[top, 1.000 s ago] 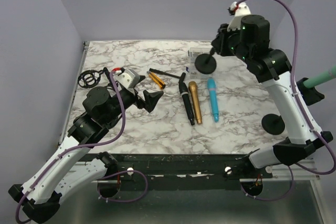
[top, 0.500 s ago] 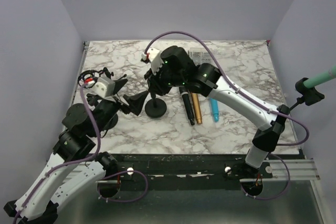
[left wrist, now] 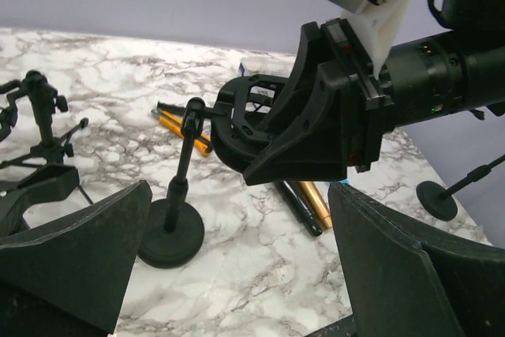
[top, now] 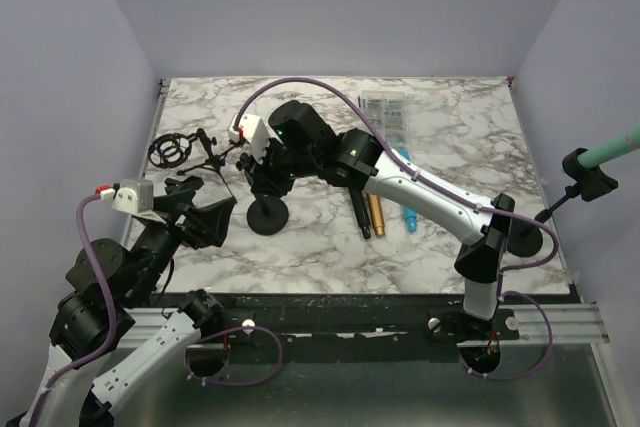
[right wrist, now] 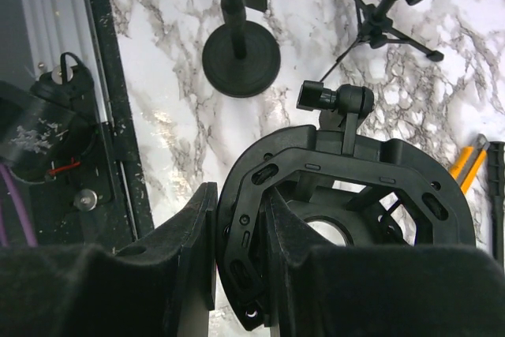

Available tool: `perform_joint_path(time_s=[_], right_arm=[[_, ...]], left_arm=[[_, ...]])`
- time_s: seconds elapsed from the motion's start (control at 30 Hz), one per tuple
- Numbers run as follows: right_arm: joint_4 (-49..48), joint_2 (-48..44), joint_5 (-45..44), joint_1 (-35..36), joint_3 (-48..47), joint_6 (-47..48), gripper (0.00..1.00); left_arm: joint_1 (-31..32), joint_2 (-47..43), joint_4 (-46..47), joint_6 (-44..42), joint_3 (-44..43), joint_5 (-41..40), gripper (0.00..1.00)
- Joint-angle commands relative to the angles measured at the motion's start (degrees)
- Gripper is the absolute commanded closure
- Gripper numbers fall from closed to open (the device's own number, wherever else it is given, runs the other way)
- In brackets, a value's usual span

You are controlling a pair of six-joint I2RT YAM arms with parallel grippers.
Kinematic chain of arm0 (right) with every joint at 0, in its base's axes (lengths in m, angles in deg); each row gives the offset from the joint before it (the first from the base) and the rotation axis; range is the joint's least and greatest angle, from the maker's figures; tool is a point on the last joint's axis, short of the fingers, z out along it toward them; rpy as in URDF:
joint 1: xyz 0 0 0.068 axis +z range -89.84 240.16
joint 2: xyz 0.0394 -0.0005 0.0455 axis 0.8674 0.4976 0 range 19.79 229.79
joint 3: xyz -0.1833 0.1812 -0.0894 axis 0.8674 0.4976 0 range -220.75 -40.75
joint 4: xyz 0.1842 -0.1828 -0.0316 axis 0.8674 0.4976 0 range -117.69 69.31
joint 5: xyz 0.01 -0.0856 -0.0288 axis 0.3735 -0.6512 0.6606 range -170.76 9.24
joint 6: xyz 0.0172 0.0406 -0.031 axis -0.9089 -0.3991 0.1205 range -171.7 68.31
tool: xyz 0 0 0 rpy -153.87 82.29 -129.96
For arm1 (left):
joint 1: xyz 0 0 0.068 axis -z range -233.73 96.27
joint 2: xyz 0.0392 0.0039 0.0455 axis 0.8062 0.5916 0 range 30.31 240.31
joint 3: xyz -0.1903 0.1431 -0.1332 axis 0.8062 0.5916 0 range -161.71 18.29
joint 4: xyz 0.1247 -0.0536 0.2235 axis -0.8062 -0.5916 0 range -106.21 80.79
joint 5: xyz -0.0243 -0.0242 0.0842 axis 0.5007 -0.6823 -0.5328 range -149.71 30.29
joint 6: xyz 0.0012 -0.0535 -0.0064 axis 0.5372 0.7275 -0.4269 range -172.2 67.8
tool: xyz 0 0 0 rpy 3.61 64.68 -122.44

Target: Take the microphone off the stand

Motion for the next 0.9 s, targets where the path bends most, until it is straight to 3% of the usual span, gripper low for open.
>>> perform_joint_path(time_s=[0.0,0.07,0.17,0.5,0.63,0.73,0.87], right_arm=[[-6.37,-2.28,3.04,0.55,1.48,1.7,0.99],[-6.05,-2.32,2.92,0.53,2.23,1.6,0.98],[-7.26,-2.93,1.6,0.47,4.7,0.5,0.76],[-11.04,-7.33,-3.94,0.53,10.9,-2.92,0.36],[-11.05,-9.01,-6.81,0.55,11.11,-4.7,0.24],[-11.51,-10.66,-8.52,0.52,12.03,-5.92,0.15],[-11.35,-12.01,-7.71,0.55,12.66,-6.83,0.12]], left_arm=[[0.16,1.87,-8.14,6.12,-2.36,-4.19,0.02],[0.18,4.48,-9.75,7.81,-3.41,-4.9,0.02],[0.15,7.95,-11.43,10.19,-4.52,-6.42,0.01],[-1.15,16.12,-12.62,9.59,-9.53,-6.84,0.02],[-5.58,18.65,-12.0,7.44,-12.17,-2.46,0.01],[-11.82,20.79,-11.29,5.83,-13.26,5.23,0.02],[-18.7,22.53,-7.61,4.84,-12.0,15.39,0.02]])
